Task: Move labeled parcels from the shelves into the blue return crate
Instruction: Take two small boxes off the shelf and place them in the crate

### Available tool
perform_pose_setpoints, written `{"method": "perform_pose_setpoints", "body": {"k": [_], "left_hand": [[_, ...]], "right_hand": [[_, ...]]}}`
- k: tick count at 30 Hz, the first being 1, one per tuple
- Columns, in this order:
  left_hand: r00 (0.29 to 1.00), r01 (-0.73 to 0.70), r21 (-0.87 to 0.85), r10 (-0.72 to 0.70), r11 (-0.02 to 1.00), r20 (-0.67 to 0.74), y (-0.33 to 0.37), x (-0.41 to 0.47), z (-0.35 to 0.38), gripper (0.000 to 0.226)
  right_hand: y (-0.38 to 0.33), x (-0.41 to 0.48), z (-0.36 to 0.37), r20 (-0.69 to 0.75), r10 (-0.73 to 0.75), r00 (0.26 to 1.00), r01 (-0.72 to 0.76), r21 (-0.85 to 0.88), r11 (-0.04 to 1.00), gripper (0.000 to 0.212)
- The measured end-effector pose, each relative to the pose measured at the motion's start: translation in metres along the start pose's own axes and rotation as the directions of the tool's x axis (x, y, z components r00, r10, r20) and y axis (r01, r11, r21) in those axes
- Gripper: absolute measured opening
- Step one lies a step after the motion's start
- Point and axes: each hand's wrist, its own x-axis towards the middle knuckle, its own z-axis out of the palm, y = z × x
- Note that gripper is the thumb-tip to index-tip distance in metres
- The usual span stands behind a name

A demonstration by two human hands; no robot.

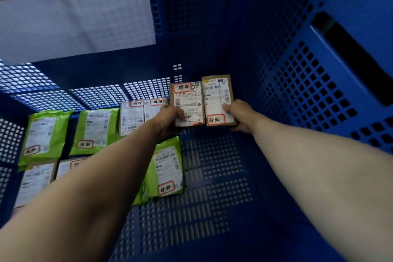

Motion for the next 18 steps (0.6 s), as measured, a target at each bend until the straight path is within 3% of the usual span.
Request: {"method": "perform_pose_setpoints", "body": {"k": [2,9,14,18], "left_hand": [[0.999,0.016,-0.003,-0.016,1.000,-0.052,-0.005,0.010,-0.002,0.086],[0.994,-0.012,-0.011,0.010,1.000,-0.109,-0.008,0.017,0.013,0.042],[0.981,-0.053,0.087,0.068,0.995,-0.180,-0.025,0.031,0.026,0.041],[0.973,-0.070,0.112,0.092,0.991,-0.209,-0.031,0.041,0.034,0.036]], "right_hand": [[0.004,0.007,0.001,-0.009,-0.003,1.000,0.003,0.011,1.000,0.032],[0.018,0.039,0.011,-0.050,-0.104,0.993,0.099,-0.089,0.991,0.038],[0.022,0.057,0.019,-0.038,-0.117,0.992,0.105,-0.228,0.968,0.052],[0.027,0.061,0.024,-0.041,-0.090,0.995,0.079,-0.217,0.973,0.054]]}}
